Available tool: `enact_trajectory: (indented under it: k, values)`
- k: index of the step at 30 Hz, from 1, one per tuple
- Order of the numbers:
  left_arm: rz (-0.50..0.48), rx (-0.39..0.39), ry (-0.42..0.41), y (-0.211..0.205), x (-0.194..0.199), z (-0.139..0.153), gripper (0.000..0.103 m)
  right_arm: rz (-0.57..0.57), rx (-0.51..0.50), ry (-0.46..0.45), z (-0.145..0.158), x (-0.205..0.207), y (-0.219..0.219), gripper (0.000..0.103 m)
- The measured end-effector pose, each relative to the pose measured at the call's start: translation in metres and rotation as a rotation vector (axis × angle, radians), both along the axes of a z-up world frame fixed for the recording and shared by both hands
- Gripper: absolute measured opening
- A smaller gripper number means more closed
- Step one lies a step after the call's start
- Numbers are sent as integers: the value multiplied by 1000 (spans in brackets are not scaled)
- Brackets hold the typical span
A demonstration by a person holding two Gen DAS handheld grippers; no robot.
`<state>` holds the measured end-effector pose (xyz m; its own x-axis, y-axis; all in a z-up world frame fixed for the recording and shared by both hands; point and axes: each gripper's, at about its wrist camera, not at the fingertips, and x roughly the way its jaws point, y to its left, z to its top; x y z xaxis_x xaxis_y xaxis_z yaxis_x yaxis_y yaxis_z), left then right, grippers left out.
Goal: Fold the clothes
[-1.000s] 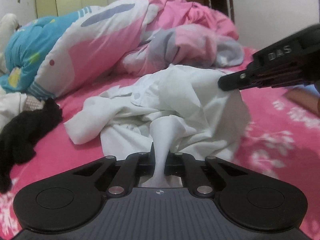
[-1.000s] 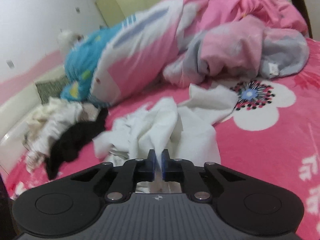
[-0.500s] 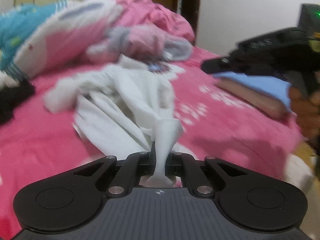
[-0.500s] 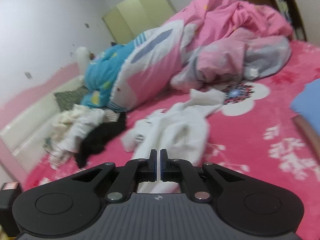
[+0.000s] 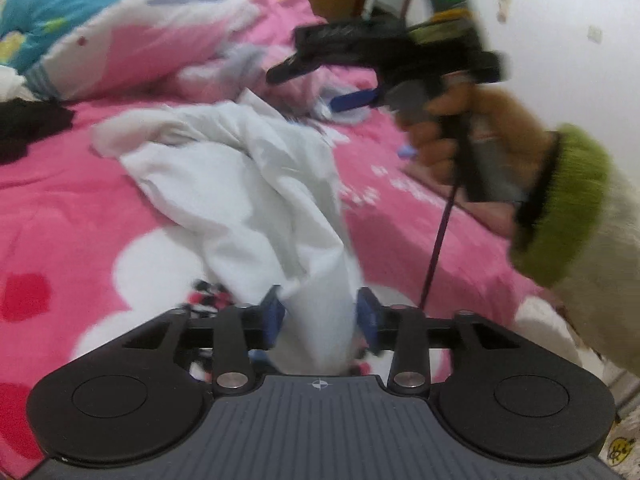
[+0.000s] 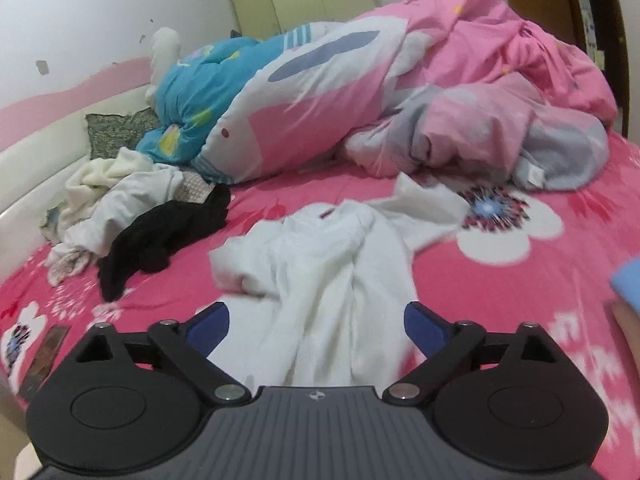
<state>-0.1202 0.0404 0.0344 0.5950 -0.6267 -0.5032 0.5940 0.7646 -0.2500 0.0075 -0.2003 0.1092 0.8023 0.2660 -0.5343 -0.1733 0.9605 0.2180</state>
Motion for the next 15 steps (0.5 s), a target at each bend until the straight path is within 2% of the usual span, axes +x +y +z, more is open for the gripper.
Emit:
enact_trajectory:
  k: [2, 4, 5, 6, 8, 9, 11, 15]
  values:
    - [31, -15, -12, 8, 3, 1, 61, 11, -37, -3, -4, 32, 11, 97]
    - [66, -18, -10, 14, 5, 0, 64, 0, -86, 26, -14, 69, 22, 96]
    - [83, -20, -9, 17, 6, 0, 65, -2, -108, 62, -22, 89, 27, 92]
    - [101, -22, -8, 20, 8, -1, 65, 7, -124, 106, -31, 104, 33, 84]
    - [136, -25, -6, 26, 10, -1, 65, 25, -132, 185, -48, 125, 40, 29]
    - [153, -27, -5, 29, 11, -2, 65, 26, -115, 207, -52, 129, 40, 22]
    - [188, -30, -4, 35, 14, -2, 66, 37, -68, 175, -49, 117, 40, 10]
    - [192, -38, 0, 42, 13, -2, 66, 102, 29, 80, -23, 56, 30, 4]
